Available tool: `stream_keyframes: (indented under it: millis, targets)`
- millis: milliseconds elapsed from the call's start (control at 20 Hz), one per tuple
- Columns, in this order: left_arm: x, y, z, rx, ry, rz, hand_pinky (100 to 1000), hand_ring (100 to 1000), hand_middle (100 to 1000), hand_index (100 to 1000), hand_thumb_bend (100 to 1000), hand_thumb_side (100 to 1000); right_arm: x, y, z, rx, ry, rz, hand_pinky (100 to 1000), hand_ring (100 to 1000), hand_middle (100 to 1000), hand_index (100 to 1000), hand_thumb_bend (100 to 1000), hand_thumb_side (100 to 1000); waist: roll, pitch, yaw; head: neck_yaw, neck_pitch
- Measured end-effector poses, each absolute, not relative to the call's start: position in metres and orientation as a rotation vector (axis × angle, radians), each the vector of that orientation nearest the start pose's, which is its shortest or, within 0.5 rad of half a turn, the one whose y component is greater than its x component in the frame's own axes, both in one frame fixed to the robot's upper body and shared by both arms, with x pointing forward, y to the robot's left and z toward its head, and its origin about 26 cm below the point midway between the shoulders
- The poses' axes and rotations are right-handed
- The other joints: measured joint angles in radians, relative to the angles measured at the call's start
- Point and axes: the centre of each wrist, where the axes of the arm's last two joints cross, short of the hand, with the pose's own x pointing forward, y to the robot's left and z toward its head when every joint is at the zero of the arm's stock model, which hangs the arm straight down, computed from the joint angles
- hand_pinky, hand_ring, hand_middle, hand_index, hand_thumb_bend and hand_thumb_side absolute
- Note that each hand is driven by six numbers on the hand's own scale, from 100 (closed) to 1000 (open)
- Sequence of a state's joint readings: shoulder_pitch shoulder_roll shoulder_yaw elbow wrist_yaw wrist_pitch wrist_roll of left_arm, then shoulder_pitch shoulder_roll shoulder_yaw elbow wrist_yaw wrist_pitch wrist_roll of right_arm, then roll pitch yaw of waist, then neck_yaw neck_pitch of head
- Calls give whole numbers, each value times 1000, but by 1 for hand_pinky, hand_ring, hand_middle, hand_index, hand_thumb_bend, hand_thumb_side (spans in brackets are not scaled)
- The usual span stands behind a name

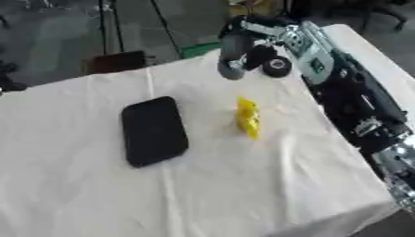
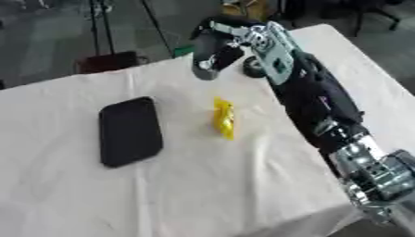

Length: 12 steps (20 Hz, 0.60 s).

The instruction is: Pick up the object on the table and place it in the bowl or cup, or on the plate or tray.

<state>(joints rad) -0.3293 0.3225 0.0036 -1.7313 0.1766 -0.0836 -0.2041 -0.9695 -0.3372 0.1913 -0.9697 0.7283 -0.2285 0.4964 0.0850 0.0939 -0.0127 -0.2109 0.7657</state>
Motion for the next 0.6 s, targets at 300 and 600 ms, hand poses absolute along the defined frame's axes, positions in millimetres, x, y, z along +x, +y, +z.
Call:
stream_keyframes:
  millis: [300, 600]
  targets:
    - [341, 271, 149, -142, -2096, -445, 714, 826, 881, 912, 523, 1000, 482, -193, 177, -533, -1542, 1595, 549, 687, 861, 849, 100, 100, 8, 0, 24, -14, 0]
    - [341, 269, 150, -156, -2097, -447, 715, 827, 882, 913, 521, 1000, 483, -177, 160, -545, -1524, 1608, 554, 689, 861, 849, 100, 100, 14, 0, 35, -26, 0]
